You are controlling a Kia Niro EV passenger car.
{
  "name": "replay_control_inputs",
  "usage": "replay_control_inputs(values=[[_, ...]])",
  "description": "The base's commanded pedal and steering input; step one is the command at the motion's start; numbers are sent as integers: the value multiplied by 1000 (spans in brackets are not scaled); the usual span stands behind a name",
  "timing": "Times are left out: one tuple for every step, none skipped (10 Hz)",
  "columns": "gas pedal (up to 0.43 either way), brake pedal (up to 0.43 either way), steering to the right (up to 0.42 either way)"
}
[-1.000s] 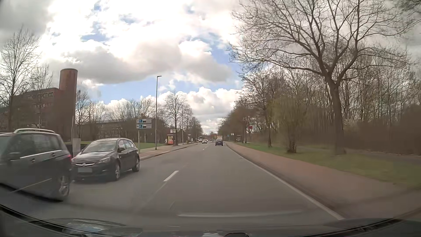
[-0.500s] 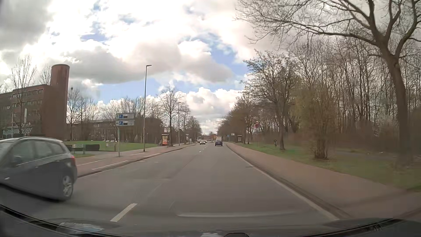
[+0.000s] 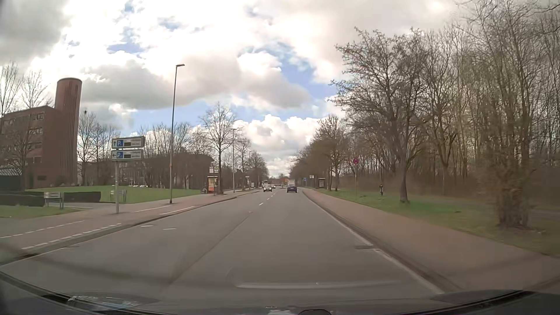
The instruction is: Follow the waypoints while adhering to traffic rules and regulations
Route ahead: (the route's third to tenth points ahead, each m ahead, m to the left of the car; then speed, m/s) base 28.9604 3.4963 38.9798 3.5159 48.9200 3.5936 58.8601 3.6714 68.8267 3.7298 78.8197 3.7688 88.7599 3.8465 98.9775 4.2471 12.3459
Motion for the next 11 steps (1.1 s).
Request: replay_control_inputs(values=[[189, 0, -2], [177, 0, -2], [177, 0, -2], [177, 0, -2], [177, 0, -2], [177, 0, -2], [177, 0, -2], [177, 0, -2], [177, 0, 0], [177, 0, 0], [177, 0, 0]])
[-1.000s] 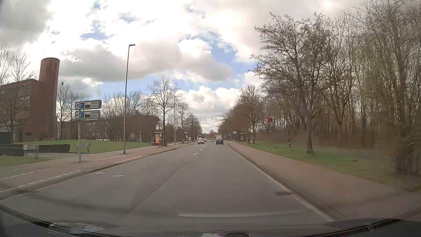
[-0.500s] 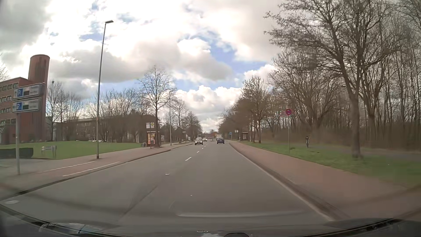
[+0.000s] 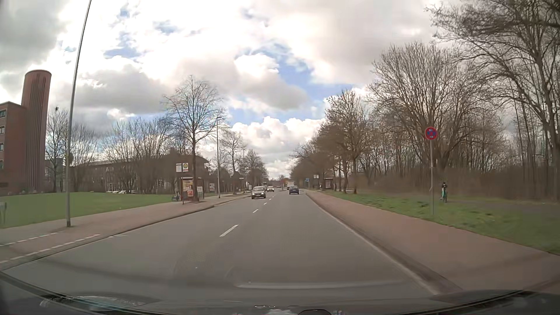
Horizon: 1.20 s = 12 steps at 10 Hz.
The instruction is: Follow the waypoints while adhering to traffic rules and regulations
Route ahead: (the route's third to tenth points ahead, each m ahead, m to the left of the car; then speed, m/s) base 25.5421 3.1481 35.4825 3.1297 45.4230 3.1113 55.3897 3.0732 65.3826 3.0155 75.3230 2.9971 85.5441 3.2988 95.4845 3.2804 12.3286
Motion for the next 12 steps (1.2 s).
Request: replay_control_inputs(values=[[177, 0, 0], [177, 0, 0], [177, 0, 0], [177, 0, 0], [177, 0, 1], [177, 0, 1], [177, 0, 1], [177, 0, 1], [177, 0, 1], [177, 0, 1], [177, 0, 1], [177, 0, 1]])
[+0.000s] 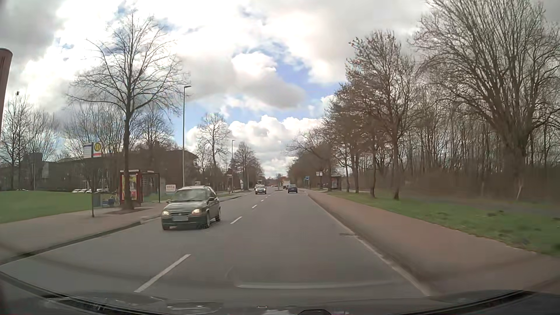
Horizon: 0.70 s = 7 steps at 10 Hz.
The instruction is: Follow the waypoints while adhering to traffic rules and regulations
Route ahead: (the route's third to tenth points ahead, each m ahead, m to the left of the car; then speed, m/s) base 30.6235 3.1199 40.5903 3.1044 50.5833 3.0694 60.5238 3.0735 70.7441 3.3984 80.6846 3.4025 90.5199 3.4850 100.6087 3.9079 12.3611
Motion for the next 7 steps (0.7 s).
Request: replay_control_inputs(values=[[177, 0, 1], [177, 0, 1], [177, 0, 1], [177, 0, 2], [177, 0, 3], [177, 0, 2], [177, 0, 2]])
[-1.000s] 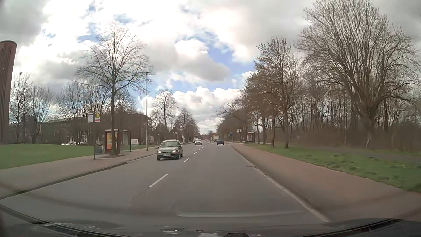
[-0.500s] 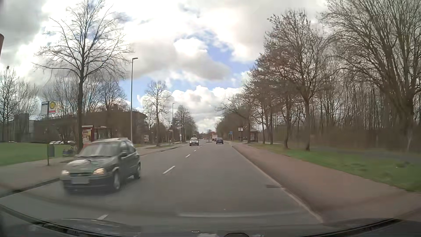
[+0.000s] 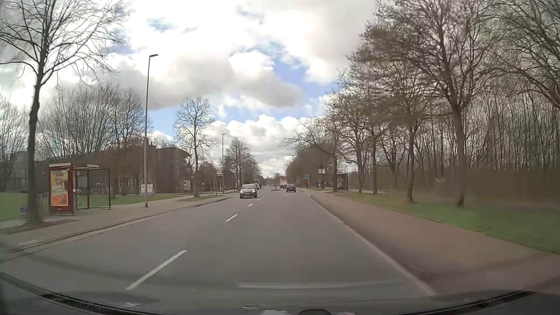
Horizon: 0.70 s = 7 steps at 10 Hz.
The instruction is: Follow the waypoints while adhering to traffic rules and regulations
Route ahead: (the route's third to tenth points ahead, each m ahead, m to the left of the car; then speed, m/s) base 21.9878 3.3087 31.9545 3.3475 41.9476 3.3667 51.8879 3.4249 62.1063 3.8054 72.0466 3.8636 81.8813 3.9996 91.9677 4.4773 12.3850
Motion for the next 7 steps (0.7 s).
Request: replay_control_inputs(values=[[157, 0, 2], [157, 0, 2], [150, 0, 1], [150, 0, -3], [157, 0, -5], [169, 0, -5], [169, 0, -5]])
